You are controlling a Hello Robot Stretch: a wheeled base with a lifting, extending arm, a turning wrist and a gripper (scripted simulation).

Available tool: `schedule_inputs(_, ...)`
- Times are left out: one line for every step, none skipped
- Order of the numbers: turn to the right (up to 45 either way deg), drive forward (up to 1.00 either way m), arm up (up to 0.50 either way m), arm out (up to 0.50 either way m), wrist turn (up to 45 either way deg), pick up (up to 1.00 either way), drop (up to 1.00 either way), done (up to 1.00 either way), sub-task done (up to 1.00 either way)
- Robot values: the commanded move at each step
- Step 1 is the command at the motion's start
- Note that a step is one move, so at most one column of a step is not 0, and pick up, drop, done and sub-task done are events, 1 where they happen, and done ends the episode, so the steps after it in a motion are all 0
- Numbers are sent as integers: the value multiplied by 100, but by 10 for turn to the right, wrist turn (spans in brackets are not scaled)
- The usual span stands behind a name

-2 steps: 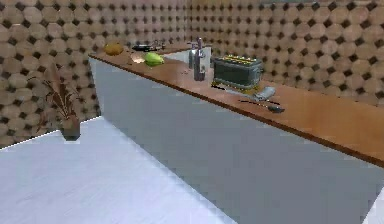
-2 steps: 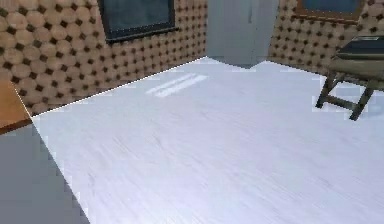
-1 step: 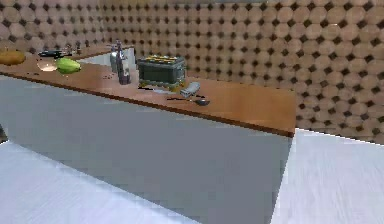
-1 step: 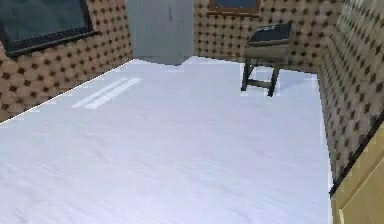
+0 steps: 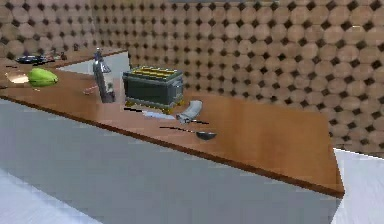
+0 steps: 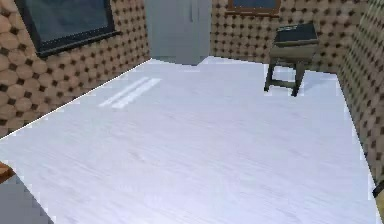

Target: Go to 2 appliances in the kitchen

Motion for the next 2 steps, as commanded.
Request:
schedule_inputs(-90,0,0,0,0,0,0,0,0)
schedule_inputs(0,0,0,0,0,0,0,0,100)
